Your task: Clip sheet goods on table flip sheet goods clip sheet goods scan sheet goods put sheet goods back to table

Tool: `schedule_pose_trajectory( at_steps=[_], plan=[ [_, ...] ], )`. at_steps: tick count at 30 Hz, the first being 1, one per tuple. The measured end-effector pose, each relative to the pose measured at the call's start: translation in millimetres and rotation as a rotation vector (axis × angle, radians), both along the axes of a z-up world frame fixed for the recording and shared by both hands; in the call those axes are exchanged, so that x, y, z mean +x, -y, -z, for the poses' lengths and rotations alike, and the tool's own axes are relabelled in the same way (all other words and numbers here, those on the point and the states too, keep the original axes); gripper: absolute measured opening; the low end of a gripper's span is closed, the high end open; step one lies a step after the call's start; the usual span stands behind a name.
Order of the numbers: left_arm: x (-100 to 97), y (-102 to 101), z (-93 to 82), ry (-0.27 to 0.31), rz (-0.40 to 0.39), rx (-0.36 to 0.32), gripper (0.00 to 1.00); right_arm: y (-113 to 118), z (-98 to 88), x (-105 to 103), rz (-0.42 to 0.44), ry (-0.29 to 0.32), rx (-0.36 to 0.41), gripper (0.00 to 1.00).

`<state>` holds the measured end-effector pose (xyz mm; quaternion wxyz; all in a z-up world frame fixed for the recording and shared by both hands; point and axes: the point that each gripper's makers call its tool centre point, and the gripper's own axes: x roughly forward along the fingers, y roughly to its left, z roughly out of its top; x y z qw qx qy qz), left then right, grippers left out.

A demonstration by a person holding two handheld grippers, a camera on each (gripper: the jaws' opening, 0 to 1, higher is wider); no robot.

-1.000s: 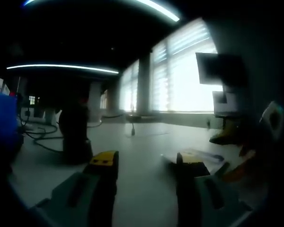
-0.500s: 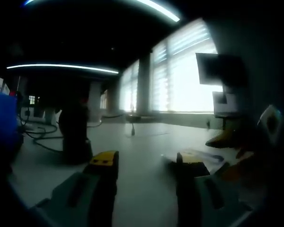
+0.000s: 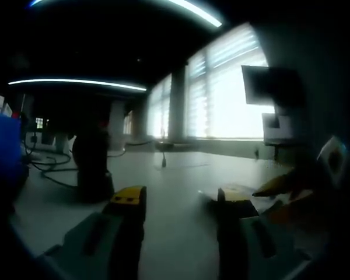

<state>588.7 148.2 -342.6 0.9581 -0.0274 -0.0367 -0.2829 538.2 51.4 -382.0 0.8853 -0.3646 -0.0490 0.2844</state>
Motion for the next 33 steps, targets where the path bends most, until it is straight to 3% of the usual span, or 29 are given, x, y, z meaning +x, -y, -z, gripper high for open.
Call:
schedule_pose_trajectory(
  at_steps=[9,14,22,26,31,33],
  plan=[
    [0.3,0,0.1,-0.001,0.000,-0.003,0.41,1,6.8,1,0.014,-0.022,-0.024,0.00],
    [0.4,0,0.0,0.000,0.001,-0.003,0.41,3,4.2,3,0.018,-0.023,-0.025,0.00],
    [0.4,0,-0.1,0.000,0.000,-0.002,0.41,9,-13.1,5,0.028,-0.048,0.075,0.00],
    [0.3,0,-0.1,0.000,-0.001,-0.002,0.41,15,-25.2,6,0.040,-0.079,0.184,0.00],
    [0.3,0,0.0,-0.001,-0.001,-0.002,0.41,29,-42.0,10,0.065,-0.062,0.223,0.00],
    [0.3,0,0.1,-0.001,-0.001,-0.001,0.41,38,-50.9,12,0.087,-0.066,0.275,0.00]
  ],
)
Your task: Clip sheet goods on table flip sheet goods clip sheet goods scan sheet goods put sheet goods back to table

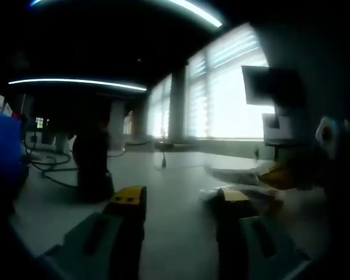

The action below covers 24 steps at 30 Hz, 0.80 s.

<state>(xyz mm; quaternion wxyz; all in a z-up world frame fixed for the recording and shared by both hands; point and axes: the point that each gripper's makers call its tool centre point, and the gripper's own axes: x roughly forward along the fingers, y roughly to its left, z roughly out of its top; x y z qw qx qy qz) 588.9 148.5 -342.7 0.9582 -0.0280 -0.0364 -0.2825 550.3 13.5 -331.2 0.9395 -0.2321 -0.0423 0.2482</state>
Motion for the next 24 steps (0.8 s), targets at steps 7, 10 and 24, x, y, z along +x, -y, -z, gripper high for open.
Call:
schedule_pose_trajectory(
  at_steps=[7,10,24],
  plan=[
    [0.3,0,0.7,-0.001,-0.002,0.003,0.41,28,-32.9,6,0.045,0.000,0.158,0.00],
    [0.2,0,0.9,-0.001,-0.002,0.005,0.41,46,-47.6,12,0.069,-0.009,0.230,0.00],
    [0.7,1,1.9,-0.004,-0.004,0.009,0.41,139,-82.1,31,0.237,-0.034,0.595,0.00]
  ],
)
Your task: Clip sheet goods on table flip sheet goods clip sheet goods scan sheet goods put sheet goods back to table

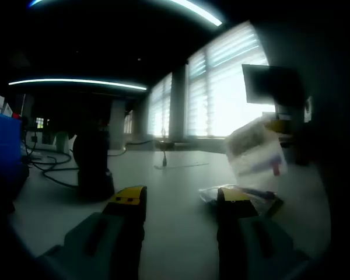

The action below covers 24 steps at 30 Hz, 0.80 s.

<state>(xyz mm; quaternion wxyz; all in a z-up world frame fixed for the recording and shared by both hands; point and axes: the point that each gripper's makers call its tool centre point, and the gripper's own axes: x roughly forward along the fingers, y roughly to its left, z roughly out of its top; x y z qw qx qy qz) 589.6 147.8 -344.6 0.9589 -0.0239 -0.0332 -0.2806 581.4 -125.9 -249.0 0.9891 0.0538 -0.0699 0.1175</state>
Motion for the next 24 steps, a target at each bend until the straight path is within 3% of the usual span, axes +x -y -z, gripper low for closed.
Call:
schedule_pose_trajectory(
  at_steps=[4,6,9,15,17,24],
  plan=[
    [0.2,0,0.1,-0.001,0.000,-0.001,0.41,26,2.9,3,0.034,-0.014,0.143,0.00],
    [0.1,0,0.0,-0.001,0.000,0.000,0.41,42,2.3,1,0.078,0.017,0.177,0.00],
    [0.2,0,0.0,-0.002,-0.001,-0.001,0.41,63,9.5,0,0.127,0.010,0.243,0.00],
    [0.1,-1,-0.3,-0.002,-0.002,-0.001,0.41,112,37.9,-6,0.209,-0.062,0.508,0.00],
    [0.0,-1,-0.5,-0.001,-0.002,-0.002,0.41,127,46.0,-7,0.244,-0.063,0.533,0.00],
    [0.0,-1,-0.7,0.000,-0.004,-0.002,0.41,142,70.0,-8,0.246,-0.086,0.673,0.00]
  ],
)
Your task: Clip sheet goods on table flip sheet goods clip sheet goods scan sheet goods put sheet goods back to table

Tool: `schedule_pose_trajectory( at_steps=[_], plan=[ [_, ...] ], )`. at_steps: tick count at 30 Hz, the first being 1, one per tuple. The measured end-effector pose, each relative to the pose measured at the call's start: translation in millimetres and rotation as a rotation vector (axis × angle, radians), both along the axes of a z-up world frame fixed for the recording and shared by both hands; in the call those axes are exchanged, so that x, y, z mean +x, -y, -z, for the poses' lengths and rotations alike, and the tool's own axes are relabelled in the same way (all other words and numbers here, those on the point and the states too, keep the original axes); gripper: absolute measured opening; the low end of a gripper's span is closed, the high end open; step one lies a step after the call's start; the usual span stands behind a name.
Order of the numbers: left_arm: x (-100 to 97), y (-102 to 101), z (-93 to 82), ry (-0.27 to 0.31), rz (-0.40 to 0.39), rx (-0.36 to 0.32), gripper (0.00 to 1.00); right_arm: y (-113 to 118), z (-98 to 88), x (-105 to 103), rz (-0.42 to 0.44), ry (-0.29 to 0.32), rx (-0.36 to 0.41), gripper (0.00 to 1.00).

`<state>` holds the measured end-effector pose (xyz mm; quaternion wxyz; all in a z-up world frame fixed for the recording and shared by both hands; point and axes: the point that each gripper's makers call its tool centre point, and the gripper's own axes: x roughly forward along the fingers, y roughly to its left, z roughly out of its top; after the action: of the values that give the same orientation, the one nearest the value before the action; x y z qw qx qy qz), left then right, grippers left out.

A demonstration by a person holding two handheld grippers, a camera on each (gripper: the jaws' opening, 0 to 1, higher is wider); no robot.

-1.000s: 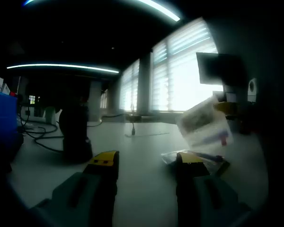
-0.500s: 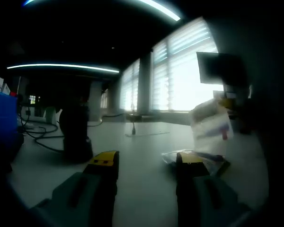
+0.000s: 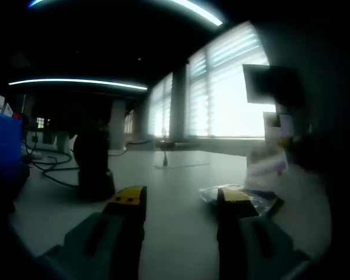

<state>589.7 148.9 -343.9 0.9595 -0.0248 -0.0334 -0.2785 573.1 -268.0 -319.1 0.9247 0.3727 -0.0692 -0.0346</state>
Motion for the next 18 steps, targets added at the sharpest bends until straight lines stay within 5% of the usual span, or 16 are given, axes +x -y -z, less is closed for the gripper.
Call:
schedule_pose_trajectory(
  at_steps=[14,18],
  plan=[
    [0.7,-1,0.9,-0.006,-0.003,-0.001,0.41,16,41.5,-7,0.038,-0.073,0.189,0.00],
    [0.7,0,1.5,-0.005,-0.003,0.004,0.41,14,54.2,-8,0.013,-0.115,0.307,0.00]
  ],
)
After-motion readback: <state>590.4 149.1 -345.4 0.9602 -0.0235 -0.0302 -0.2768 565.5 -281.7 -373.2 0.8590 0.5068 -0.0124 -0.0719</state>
